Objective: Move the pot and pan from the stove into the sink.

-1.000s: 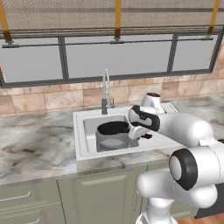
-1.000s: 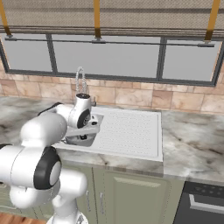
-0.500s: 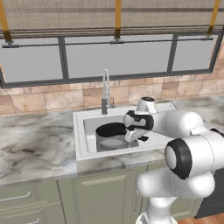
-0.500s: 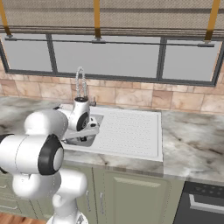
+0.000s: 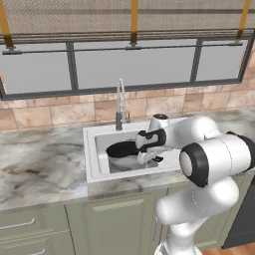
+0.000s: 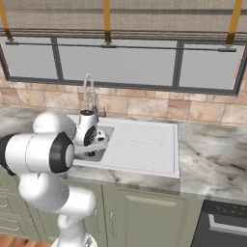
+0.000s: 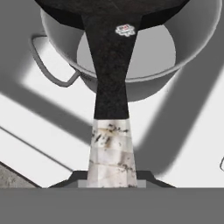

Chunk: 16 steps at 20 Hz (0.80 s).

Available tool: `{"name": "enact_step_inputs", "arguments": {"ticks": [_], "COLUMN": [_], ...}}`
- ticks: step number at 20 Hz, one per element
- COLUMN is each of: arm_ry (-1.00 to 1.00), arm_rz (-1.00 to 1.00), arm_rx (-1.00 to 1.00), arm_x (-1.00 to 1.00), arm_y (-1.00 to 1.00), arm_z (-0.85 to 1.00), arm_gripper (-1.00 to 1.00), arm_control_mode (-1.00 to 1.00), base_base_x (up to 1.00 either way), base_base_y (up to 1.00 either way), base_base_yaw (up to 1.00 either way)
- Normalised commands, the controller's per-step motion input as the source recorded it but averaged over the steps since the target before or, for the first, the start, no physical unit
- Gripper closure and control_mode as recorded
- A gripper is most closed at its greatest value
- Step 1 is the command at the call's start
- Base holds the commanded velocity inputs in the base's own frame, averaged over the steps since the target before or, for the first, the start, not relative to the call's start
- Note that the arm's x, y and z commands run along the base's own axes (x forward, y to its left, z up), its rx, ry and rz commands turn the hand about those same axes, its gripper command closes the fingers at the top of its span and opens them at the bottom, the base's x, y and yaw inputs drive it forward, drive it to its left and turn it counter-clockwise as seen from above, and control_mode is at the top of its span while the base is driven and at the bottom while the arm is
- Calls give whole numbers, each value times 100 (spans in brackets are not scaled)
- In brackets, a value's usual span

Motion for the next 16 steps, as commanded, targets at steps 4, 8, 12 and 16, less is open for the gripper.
{"name": "enact_step_inputs", "arguments": {"ticks": [4,8,12,16], "arm_ry": [0,0,0,3], "arm_rz": [0,0,0,0], "arm_rx": [0,0,0,0], "arm_x": [31,4,0,0], "arm_y": [10,1,-1,-1], "arm_z": [-9,-1,13,52], "arm_gripper": [100,-100,-100,-100], "arm_control_mode": [-100,-100,-100,-100], "base_base_x": [0,0,0,0], "base_base_y": [0,0,0,0], "base_base_yaw": [0,0,0,0]}}
